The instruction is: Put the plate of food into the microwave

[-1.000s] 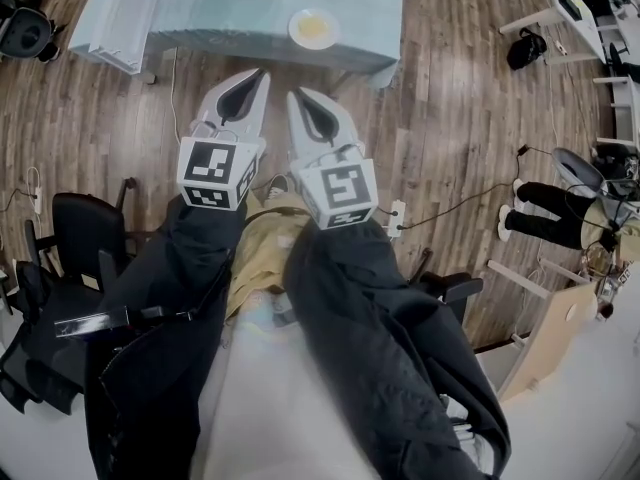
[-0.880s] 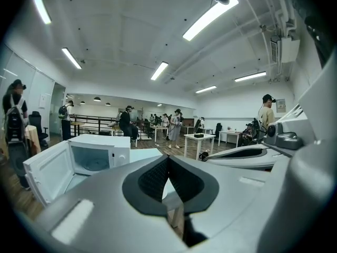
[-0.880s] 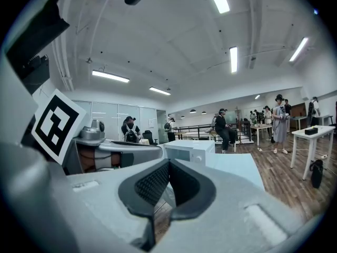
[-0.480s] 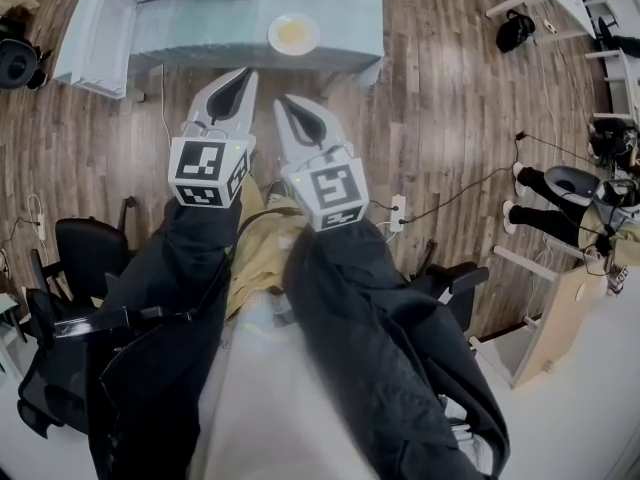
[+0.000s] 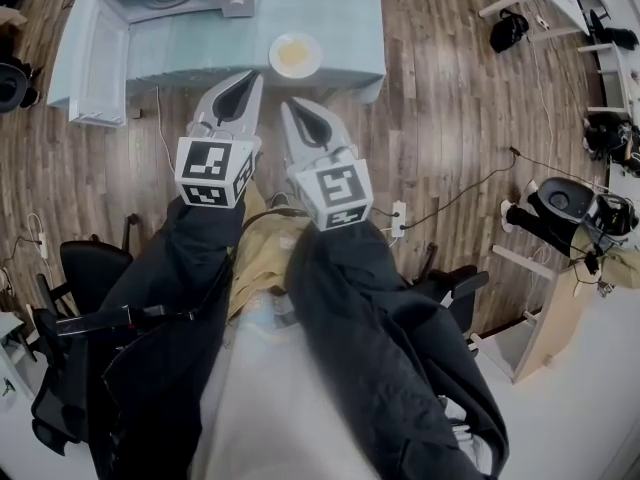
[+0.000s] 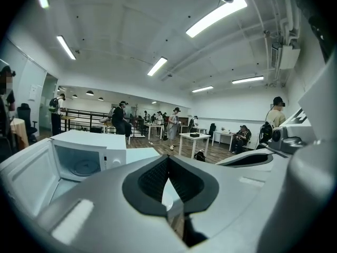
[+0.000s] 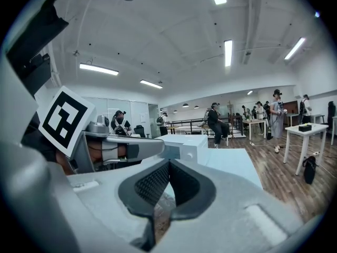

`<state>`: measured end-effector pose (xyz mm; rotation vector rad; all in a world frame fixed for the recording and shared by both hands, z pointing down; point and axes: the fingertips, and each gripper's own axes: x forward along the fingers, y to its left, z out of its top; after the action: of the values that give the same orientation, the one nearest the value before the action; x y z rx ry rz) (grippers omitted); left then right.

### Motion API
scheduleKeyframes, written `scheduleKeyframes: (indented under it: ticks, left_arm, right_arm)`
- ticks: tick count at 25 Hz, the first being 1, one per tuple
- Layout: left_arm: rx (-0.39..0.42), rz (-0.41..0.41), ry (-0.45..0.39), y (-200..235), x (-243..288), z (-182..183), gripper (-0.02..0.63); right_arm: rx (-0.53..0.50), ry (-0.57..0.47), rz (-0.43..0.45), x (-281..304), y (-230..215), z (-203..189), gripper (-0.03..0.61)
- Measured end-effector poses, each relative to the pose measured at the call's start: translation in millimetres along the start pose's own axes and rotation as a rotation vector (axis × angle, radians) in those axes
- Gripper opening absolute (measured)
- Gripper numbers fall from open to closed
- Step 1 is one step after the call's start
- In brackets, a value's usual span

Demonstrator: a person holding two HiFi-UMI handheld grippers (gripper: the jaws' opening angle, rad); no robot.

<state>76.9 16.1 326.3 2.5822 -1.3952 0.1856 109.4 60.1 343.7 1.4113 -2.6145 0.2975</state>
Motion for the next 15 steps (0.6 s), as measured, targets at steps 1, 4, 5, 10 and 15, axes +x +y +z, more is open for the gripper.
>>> scheduleKeyframes:
  ticks: [1, 4, 5, 10, 15]
  left_arm:
    - [-0.005, 0.003, 0.007, 8.9, 3.5, -1.8, 0.003]
    - [-0.019, 0.006, 0.025, 33.3, 14.7, -5.8, 0.003]
    - [-0.023, 0.004, 0.03, 41.2, 18.5, -6.1, 0.003]
    - [-0.051, 0.006, 0.044, 92.0, 34.8, -4.1, 0.003]
    - [-0.08, -0.003, 0.07, 139.5, 51.0, -11.1, 0.003]
  right_arm:
    - [0.001, 0.007, 0.005, 9.6, 0.6, -0.4, -0.006]
    - [0.006, 0.034, 0.012, 37.9, 1.3, -1.7, -0.005]
    - [0.007, 0.041, 0.011, 47.2, 0.9, -1.2, -0.005]
    - [0.008, 0.078, -0.004, 97.2, 1.2, 3.6, -0.005]
    - [0.014, 0.12, -0.024, 146.0, 1.5, -0.6, -0.005]
